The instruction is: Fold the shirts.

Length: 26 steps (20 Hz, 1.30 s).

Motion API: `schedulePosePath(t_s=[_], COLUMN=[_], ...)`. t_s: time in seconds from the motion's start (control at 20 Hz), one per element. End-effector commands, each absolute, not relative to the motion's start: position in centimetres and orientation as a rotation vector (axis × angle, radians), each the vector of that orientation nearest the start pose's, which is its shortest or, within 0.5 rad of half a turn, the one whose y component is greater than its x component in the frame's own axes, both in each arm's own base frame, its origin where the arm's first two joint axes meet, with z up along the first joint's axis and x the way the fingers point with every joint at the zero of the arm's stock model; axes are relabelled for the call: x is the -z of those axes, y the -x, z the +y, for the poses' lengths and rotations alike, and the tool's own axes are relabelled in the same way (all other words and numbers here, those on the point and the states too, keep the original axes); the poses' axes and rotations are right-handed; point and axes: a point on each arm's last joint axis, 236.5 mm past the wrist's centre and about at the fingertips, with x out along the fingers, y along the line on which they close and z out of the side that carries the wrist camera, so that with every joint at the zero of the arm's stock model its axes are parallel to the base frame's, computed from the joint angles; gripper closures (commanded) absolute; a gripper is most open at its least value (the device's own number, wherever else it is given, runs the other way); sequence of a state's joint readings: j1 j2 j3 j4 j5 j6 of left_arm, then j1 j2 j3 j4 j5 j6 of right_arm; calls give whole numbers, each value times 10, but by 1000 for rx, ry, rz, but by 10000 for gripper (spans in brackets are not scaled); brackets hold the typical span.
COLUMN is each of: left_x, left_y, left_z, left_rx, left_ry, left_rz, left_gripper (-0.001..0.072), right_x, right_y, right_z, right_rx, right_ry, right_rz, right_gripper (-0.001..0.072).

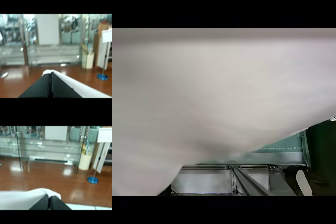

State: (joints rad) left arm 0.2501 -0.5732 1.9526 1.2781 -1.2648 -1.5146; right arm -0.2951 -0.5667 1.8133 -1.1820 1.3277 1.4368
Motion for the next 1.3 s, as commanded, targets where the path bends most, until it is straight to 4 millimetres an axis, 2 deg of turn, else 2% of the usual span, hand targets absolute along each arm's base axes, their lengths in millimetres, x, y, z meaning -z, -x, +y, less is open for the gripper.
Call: schedulePosePath(t_s=[0.0,0.15,0.35,0.5,0.65,0.75,0.9,1.0,1.1,1.25], left_x=[-472,-398,-321,-254,-182,-135,-70,-38,-13,4], left_y=[-190,-259,-358,-432,-503,-538,-569,-577,-578,-576], left_z=[-3,-1,-13,-26,-34,-34,-29,-34,-47,-66], left_rx=[-32,22,142,188,180,148,76,67,86,126], left_ry=[61,124,205,250,301,353,460,517,546,530], left_rz=[132,417,655,778,838,870,926,966,1017,1054], left_gripper=[695,695,695,695,695,695,695,695,695,695], right_x=[-439,-381,-283,-206,-137,-99,-58,-35,-19,-7], right_y=[-192,-235,-311,-383,-459,-509,-565,-588,-599,-600], right_z=[33,44,46,32,12,3,1,0,-2,-1], right_rx=[-94,-196,-312,-333,-294,-278,-303,-300,-296,-299], right_ry=[-27,-106,-220,-307,-428,-518,-639,-714,-745,-748], right_rz=[211,390,659,807,849,856,876,898,913,938], right_gripper=[686,686,686,686,686,686,686,686,686,686])
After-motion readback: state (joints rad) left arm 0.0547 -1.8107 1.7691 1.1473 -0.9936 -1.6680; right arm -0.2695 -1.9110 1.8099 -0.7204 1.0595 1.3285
